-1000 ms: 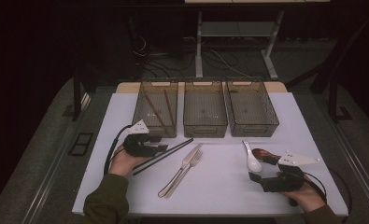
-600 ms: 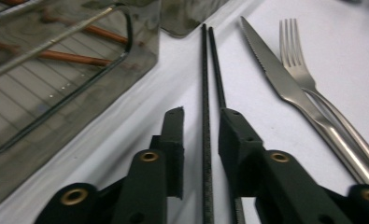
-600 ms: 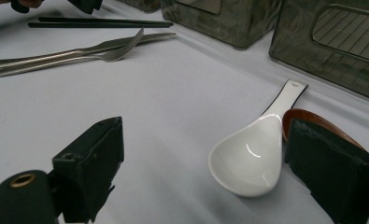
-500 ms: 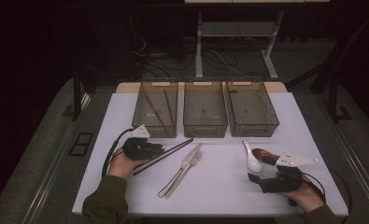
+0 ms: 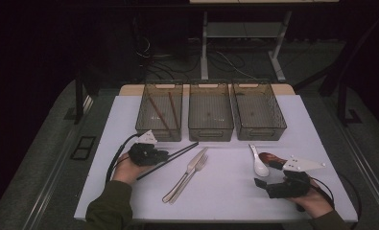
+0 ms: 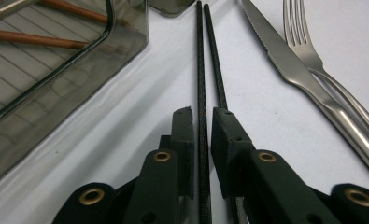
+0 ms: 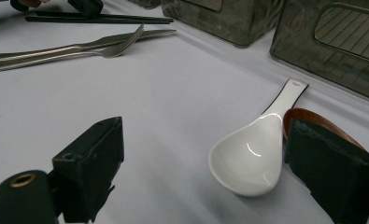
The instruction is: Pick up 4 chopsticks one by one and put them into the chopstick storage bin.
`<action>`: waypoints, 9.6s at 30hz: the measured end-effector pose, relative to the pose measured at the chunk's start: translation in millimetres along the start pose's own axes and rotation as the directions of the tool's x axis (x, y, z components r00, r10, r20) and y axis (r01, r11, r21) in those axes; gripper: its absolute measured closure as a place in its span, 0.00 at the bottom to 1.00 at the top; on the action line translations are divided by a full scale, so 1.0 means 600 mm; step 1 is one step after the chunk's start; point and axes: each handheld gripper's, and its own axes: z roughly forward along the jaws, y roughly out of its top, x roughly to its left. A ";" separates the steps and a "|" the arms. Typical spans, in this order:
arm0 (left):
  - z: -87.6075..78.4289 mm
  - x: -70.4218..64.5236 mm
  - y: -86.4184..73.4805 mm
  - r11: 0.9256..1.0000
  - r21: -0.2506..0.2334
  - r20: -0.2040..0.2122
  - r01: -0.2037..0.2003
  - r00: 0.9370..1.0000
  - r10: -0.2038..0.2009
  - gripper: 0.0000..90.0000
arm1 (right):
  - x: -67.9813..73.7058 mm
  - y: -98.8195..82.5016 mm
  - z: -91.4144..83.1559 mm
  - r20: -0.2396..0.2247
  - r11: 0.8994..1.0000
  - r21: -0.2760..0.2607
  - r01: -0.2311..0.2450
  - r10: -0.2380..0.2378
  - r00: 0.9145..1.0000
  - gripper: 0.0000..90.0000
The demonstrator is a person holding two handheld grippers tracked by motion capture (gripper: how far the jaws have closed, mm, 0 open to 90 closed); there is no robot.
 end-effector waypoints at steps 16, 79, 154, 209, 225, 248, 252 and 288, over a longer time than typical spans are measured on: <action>0.000 -0.008 0.000 0.999 0.009 -0.034 -0.041 0.999 0.042 0.95 | 0.000 0.000 -0.001 0.008 1.000 0.002 0.001 -0.001 1.000 0.14; -0.091 -0.033 0.081 1.000 -0.031 -0.015 -0.003 1.000 0.003 0.95 | 0.003 0.002 -0.002 0.003 1.000 -0.010 0.010 -0.010 1.000 0.14; -0.036 0.151 0.197 0.985 -0.091 -0.274 0.147 0.947 -0.167 0.60 | 0.000 0.002 -0.007 0.001 1.000 -0.026 0.000 0.000 1.000 0.14; -0.075 -0.034 0.087 0.992 -0.127 -0.086 -0.022 0.996 0.011 0.29 | -0.001 0.000 -0.007 0.016 1.000 -0.016 0.008 -0.008 1.000 0.14; -0.039 -0.076 0.041 0.995 -0.076 -0.088 -0.057 0.995 0.050 0.29 | -0.002 0.000 -0.008 0.007 0.999 -0.026 0.021 -0.021 1.000 0.14; -0.017 -0.075 -0.007 1.000 0.011 -0.078 -0.026 0.997 0.027 0.46 | -0.002 -0.001 -0.006 0.021 1.000 -0.009 0.017 -0.017 1.000 0.13; -0.017 -0.068 -0.010 1.000 0.015 -0.089 -0.019 0.996 0.020 0.59 | -0.001 -0.001 -0.005 0.022 1.000 -0.005 0.027 -0.027 0.999 0.13; -0.013 -0.040 -0.014 1.000 0.010 -0.055 0.022 0.998 -0.021 0.95 | 0.001 -0.001 -0.002 0.024 0.999 0.004 0.041 -0.041 0.999 0.14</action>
